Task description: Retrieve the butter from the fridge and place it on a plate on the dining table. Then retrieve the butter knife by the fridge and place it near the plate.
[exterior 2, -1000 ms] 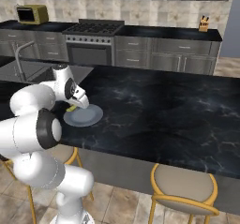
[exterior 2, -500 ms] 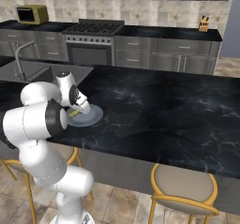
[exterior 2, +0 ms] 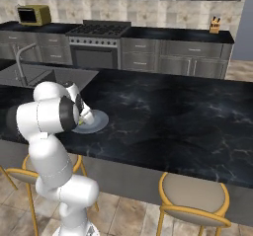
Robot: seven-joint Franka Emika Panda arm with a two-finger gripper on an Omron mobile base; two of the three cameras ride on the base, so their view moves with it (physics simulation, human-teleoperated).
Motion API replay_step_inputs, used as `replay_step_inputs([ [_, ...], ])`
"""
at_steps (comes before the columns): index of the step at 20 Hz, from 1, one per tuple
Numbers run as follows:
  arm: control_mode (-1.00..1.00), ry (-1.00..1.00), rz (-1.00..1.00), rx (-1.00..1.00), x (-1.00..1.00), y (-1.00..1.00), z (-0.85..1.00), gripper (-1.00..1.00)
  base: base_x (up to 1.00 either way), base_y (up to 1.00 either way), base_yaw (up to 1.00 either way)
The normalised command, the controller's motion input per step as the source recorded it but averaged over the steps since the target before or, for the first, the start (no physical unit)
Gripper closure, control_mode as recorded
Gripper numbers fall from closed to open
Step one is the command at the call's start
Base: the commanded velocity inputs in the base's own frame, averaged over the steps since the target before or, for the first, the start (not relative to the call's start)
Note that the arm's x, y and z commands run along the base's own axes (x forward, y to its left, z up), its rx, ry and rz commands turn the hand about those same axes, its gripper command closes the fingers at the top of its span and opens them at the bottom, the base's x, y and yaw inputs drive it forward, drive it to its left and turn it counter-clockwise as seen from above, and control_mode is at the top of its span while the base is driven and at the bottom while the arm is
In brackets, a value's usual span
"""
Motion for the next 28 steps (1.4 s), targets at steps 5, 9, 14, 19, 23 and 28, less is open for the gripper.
replay_step_inputs([
  [5,-1.0,0.0,-0.08,0.0,0.36,0.03,-0.26,1.0,0.0,0.0,0.0],
  [9,-1.0,0.0,-0.06,0.0,0.36,0.02,-0.25,1.0,0.0,0.0,0.0],
  [14,-1.0,0.0,-0.03,0.01,0.35,0.0,-0.23,1.0,0.0,0.0,0.0],
  [19,-1.0,0.0,-0.01,0.01,0.27,0.0,-0.21,1.0,0.0,0.0,0.0],
  [23,-1.0,0.0,0.0,0.04,0.13,0.0,-0.2,1.0,0.0,0.0,0.0],
  [28,-1.0,0.0,0.0,0.05,0.05,0.0,-0.19,-1.0,0.0,0.0,0.0],
])
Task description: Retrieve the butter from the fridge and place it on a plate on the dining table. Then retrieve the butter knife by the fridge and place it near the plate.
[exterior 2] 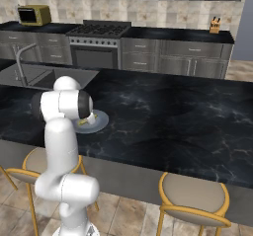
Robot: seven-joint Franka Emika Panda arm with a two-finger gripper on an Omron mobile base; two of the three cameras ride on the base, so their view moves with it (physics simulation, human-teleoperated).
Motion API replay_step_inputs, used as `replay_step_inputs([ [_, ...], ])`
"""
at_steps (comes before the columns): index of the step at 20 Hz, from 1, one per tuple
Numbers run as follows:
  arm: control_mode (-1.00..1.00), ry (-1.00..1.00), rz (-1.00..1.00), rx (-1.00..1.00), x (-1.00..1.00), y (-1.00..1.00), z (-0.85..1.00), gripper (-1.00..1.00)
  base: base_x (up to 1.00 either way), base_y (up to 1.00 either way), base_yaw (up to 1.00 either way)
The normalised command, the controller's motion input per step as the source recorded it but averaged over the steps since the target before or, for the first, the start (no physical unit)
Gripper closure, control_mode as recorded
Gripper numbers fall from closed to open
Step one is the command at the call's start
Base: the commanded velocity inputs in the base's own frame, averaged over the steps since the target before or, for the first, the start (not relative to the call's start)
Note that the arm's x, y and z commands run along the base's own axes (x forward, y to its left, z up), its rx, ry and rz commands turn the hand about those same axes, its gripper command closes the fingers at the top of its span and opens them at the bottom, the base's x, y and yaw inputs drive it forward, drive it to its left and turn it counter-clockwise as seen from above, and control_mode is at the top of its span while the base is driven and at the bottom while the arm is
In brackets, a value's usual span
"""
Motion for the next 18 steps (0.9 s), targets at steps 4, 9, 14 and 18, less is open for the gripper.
replay_step_inputs([
  [4,-1.0,0.01,0.0,0.0,0.0,0.0,0.0,-1.0,0.0,0.0,0.0],
  [9,-1.0,0.07,0.0,-0.08,-0.27,0.0,0.2,-1.0,0.0,0.0,0.0],
  [14,-1.0,0.0,0.0,-0.11,-0.71,-0.08,0.77,-1.0,0.0,0.0,0.0],
  [18,-1.0,0.0,0.12,0.0,-0.99,-0.4,0.75,-1.0,0.0,0.0,0.0],
])
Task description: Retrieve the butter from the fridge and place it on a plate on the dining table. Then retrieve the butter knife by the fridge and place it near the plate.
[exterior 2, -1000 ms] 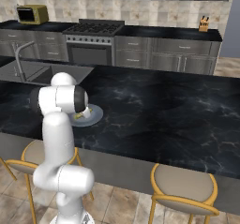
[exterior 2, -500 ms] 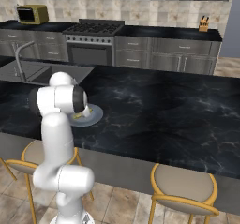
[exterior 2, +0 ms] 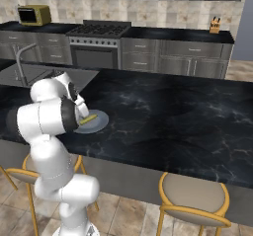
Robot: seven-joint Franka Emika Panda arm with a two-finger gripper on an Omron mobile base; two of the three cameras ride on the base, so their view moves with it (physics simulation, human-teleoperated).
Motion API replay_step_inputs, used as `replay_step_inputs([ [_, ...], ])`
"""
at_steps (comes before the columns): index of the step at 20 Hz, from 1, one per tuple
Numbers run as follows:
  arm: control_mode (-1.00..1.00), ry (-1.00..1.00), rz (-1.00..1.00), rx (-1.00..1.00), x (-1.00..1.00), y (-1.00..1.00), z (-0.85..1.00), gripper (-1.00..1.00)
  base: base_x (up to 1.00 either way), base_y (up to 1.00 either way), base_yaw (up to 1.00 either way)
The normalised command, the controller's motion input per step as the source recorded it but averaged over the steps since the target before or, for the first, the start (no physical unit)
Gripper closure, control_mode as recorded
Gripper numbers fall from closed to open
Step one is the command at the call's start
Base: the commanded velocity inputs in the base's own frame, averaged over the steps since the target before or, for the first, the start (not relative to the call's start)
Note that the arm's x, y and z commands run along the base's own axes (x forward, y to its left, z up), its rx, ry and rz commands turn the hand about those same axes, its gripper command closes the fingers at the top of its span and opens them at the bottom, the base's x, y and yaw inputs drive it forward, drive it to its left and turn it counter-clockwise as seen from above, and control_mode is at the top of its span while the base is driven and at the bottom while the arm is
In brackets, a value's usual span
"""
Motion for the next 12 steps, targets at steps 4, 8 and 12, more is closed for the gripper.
replay_step_inputs([
  [4,-1.0,0.02,0.41,0.02,-0.59,-0.6,0.6,-1.0,0.0,0.0,0.0],
  [8,-1.0,0.01,0.52,-0.09,-0.59,-0.44,0.67,-1.0,0.0,0.0,0.0],
  [12,-1.0,0.06,0.46,-0.35,-0.59,-0.46,0.43,-1.0,0.0,0.0,0.0],
])
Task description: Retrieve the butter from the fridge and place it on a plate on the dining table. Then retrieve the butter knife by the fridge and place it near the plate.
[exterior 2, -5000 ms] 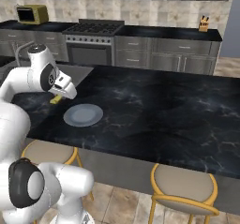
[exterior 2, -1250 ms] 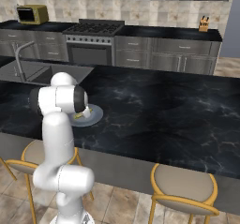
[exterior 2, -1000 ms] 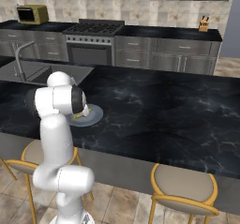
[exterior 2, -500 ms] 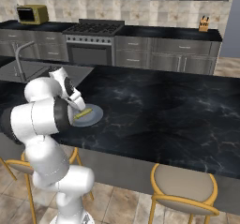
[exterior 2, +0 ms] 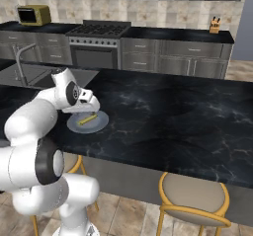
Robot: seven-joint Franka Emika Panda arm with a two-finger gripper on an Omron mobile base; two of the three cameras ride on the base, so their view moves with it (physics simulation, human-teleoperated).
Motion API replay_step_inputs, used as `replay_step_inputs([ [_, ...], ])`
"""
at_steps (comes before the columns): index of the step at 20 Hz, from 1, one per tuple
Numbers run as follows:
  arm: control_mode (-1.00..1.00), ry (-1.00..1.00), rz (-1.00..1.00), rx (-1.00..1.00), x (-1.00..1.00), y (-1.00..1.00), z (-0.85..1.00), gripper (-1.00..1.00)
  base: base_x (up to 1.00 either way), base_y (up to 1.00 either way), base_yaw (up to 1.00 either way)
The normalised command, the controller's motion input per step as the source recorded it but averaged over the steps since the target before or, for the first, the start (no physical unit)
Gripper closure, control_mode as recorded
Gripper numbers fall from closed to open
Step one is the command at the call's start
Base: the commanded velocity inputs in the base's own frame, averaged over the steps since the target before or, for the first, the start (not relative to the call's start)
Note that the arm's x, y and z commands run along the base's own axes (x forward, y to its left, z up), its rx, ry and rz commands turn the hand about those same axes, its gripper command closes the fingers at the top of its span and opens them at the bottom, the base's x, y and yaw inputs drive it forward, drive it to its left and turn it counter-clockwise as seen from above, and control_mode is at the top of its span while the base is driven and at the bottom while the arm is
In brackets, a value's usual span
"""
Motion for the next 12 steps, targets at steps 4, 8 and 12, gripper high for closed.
replay_step_inputs([
  [4,-1.0,0.15,0.38,-0.16,-0.75,-0.2,0.84,-1.0,0.0,0.0,0.0],
  [8,-1.0,0.29,0.24,-0.08,-0.48,-0.05,0.98,-1.0,0.0,0.0,0.0],
  [12,-1.0,0.23,0.0,0.15,-0.41,-0.05,0.47,-1.0,0.0,0.0,0.0],
])
